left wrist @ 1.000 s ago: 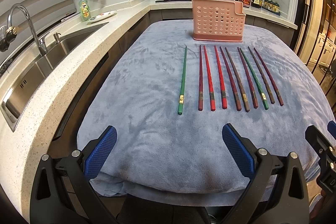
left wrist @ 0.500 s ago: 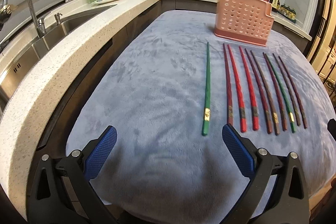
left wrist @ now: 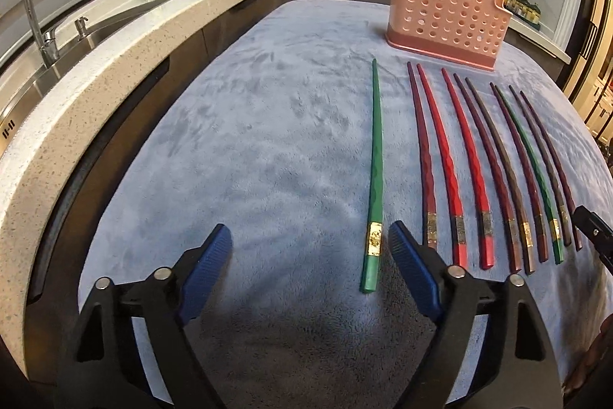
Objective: Organize utensils
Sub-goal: 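Grasp a green chopstick with the left tool while the right tool grasps a red chopstick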
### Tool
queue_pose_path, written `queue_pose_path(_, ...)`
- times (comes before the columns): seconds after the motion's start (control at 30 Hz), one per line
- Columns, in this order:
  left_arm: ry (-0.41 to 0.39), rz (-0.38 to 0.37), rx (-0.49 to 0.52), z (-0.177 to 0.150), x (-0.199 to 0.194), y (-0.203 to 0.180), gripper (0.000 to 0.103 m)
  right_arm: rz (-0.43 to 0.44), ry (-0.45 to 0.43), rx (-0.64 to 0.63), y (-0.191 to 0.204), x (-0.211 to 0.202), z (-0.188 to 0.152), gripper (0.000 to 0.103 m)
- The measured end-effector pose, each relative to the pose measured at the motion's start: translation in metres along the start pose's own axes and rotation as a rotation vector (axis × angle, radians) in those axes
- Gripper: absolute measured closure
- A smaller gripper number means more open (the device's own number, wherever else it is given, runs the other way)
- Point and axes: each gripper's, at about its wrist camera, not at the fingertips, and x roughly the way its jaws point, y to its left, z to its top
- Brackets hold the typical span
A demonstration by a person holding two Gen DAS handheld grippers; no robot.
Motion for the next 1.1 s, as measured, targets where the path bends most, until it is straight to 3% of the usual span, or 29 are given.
queue_pose_path(0.2,0.016,-0.022,0.011,-0.003,0.003,-0.003,0.045,-0.004,0.029,-0.011,0.002,0.005,-0.003,0.076)
queue_pose_path(0.37,0.022,-0.059,0.02,-0.003,-0.001,-0.005,0.085,0.013,0.037,0.011,-0.007,0.003,-0.004,0.096)
queue_pose_path(0.43,0.026,-0.069,0.019,-0.002,-0.003,-0.005,0.091,0.021,0.04,0.019,-0.009,0.0,-0.002,0.096)
queue_pose_path(0.77,-0.039,-0.118,-0.009,0.024,-0.044,0.007,0.095,0.044,-0.087,0.02,-0.015,-0.06,0.031,0.096)
queue_pose_path(1.1,-0.195,-0.148,-0.018,0.116,-0.094,0.015,0.096,0.074,-0.271,0.014,-0.02,-0.115,0.119,0.096)
